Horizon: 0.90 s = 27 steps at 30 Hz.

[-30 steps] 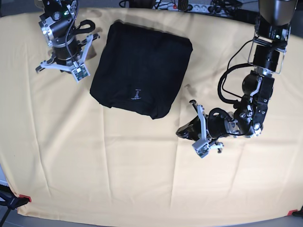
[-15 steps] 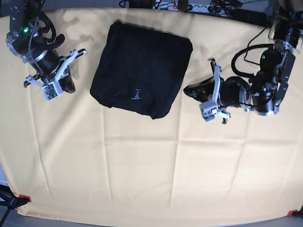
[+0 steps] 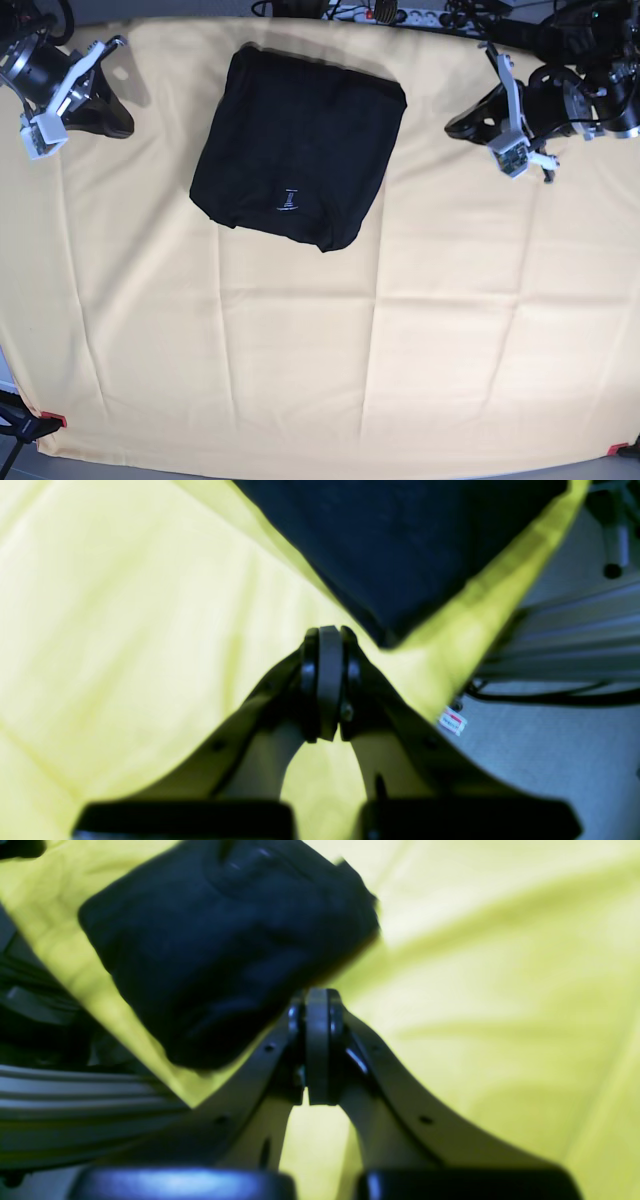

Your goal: Fold the T-shirt properly

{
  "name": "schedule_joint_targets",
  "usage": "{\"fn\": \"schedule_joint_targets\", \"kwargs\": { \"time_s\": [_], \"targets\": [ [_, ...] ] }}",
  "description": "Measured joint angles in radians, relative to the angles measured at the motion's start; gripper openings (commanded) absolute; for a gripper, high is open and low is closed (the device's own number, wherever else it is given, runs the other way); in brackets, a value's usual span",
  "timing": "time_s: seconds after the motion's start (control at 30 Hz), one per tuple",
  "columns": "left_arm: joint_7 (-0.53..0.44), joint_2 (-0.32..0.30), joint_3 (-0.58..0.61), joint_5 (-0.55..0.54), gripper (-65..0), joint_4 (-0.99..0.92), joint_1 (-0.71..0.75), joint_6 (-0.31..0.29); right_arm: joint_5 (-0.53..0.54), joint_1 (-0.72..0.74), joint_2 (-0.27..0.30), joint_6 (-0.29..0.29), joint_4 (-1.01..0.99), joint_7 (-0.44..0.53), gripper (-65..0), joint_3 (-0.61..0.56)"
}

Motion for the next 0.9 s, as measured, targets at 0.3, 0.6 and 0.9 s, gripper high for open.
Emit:
{"fn": "schedule_joint_targets", "kwargs": {
  "time_s": [0.3,0.6,0.9],
  "targets": [
    [0.058,0.107,-0.206,0.0,-65.0,0.113,0.407,0.034,0.053,-0.24,-0.04,-0.002,0.005,-0.077,-65.0,0.086],
    [0.092,0.244,-0.288,0.001,-65.0,0.113,0.726,0.002,0.026,-0.457,-0.063,0.002,0.005,-0.139,-65.0,0.085],
    [0.076,0.342,-0.277,0.0,-65.0,0.012,0.829,-0.018,-0.057,-0.542,-0.06,0.018,-0.235,-0.11,-65.0,-0.001]
  ]
}}
